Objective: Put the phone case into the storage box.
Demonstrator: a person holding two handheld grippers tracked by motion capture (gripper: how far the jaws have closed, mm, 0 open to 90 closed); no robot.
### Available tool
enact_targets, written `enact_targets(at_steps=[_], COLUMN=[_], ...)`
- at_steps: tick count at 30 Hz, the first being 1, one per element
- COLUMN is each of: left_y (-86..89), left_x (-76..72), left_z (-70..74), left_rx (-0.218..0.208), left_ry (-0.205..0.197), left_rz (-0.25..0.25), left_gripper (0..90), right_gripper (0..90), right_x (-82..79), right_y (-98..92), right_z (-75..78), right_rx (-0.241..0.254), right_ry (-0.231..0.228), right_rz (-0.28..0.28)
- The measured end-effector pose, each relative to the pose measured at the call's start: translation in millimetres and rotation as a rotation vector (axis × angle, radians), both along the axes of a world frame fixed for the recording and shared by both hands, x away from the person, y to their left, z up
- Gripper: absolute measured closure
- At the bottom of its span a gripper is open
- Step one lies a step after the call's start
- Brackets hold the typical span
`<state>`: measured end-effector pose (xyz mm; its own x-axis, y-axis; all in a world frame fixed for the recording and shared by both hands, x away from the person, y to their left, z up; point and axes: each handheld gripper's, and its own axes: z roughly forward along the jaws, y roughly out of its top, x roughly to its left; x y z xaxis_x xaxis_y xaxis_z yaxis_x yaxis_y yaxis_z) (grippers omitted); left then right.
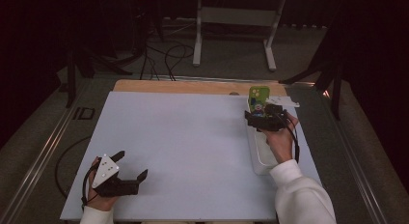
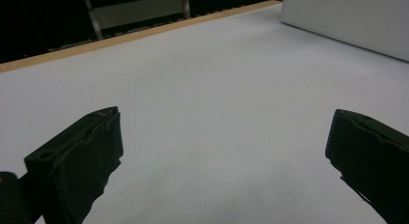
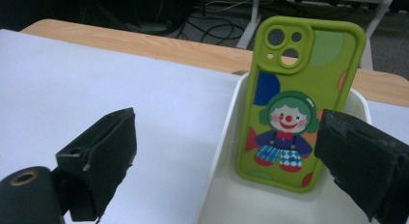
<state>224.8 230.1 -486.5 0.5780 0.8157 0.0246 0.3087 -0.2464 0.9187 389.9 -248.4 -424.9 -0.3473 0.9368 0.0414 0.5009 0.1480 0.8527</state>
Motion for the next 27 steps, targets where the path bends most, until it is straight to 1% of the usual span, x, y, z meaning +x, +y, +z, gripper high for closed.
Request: enact_targets(at_steps=[3,8,11,12,14,17,20,23,25,26,27], left_y=[-0.5,-0.5,-0.6,-0.5,-0.2,0.4,0.4,0.1,0.3,0.3,0.5], left_x=[0.2,0.5,0.7,0.8,1.0,1.4,1.8,1.8,1.8,1.8,1.8], left_z=[-0.2,-0.5,-0.6,-0.7,-0.8,-1.0,-1.2,-1.1,-0.9,-0.9,-0.9], left_rx=[0.0,0.001,0.002,0.002,0.001,0.0,-0.001,-0.001,-0.001,-0.001,-0.001], left_ry=[0.001,0.003,0.003,0.003,0.004,0.005,0.006,0.005,0.005,0.005,0.006], left_rz=[0.0,0.001,0.002,0.003,0.006,0.01,0.012,0.013,0.014,0.014,0.014], left_gripper=[0.0,0.0,0.0,0.0,0.0,0.0,0.0,0.0,0.0,0.0,0.0], right_gripper=[7.7,7.8,7.8,7.8,7.8,7.8,7.8,7.8,7.8,7.8,7.8], right_x=[-7.8,-19.0,-27.0,-29.9,-35.4,-42.9,-50.2,-57.8,-63.5,-63.5,-70.6], right_y=[0.0,-0.4,0.3,0.9,1.6,-0.4,-3.0,-4.4,-5.3,-5.3,-6.3], right_z=[0.2,-1.5,-0.7,-0.8,-1.8,-2.4,1.1,6.8,8.9,8.9,9.6], right_rx=[-0.006,0.013,0.03,0.027,0.028,0.045,0.066,0.066,0.067,0.067,0.055], right_ry=[-0.008,-0.003,-0.017,-0.023,-0.025,-0.029,-0.039,-0.055,-0.059,-0.059,-0.068], right_rz=[0.016,0.035,0.05,0.058,0.072,0.082,0.088,0.1,0.112,0.112,0.122])
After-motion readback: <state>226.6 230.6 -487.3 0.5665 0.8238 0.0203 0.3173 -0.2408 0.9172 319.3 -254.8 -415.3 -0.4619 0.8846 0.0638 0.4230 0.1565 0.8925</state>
